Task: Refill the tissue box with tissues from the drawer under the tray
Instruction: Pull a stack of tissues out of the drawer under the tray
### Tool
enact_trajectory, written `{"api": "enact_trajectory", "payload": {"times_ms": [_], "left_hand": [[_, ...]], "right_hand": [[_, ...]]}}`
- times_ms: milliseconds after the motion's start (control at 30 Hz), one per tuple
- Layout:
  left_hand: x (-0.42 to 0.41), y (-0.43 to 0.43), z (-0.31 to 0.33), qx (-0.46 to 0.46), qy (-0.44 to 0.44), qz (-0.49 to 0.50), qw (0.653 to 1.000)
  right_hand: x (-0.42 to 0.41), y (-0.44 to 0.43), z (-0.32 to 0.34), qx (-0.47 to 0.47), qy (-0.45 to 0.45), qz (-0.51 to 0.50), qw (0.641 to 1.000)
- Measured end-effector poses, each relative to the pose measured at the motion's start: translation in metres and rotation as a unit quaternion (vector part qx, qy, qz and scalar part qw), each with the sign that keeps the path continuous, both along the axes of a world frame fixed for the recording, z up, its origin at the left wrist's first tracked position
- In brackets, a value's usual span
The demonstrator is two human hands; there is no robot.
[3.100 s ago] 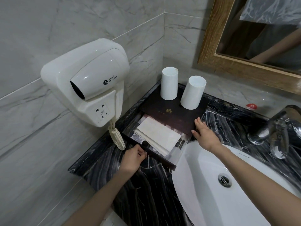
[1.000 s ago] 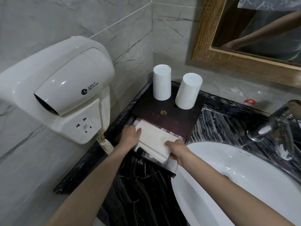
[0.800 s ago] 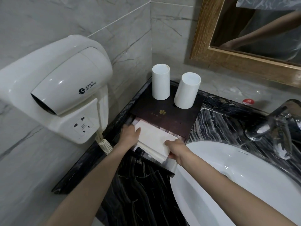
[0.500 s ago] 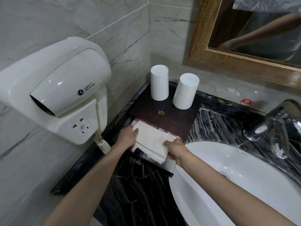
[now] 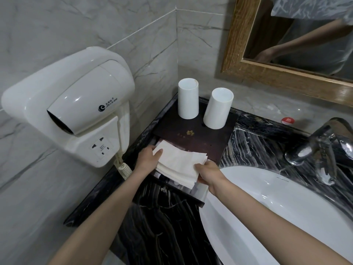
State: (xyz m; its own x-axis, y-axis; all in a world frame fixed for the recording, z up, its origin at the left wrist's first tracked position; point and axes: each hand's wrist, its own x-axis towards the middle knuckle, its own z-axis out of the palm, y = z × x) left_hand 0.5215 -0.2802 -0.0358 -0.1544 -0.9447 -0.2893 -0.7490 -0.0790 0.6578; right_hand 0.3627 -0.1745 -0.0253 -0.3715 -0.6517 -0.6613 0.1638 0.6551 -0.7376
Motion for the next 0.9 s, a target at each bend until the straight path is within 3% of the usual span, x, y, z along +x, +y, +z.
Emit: {"api": "enact_trajectory", "payload": {"times_ms": [500, 733, 900], "left_hand": [[-0.001, 0.017, 0.033, -0.007, 0.165, 0.06, 0.984], [-0.03, 0.031, 0.053, 0.035, 0.266, 0.063, 0.961], [-0.054, 0.048, 0.068, 0.12, 0.337, 0.055, 0.932]], "right_hand": [[-0.026, 0.032, 0.034, -0.066, -0.125, -0.025, 0.99], [-0.053, 0.065, 0.044, -0.105, -0.197, -0.049, 0.973], [-0.073, 0.093, 0.049, -0.127, -0.225, -0.064, 0.964]]}}
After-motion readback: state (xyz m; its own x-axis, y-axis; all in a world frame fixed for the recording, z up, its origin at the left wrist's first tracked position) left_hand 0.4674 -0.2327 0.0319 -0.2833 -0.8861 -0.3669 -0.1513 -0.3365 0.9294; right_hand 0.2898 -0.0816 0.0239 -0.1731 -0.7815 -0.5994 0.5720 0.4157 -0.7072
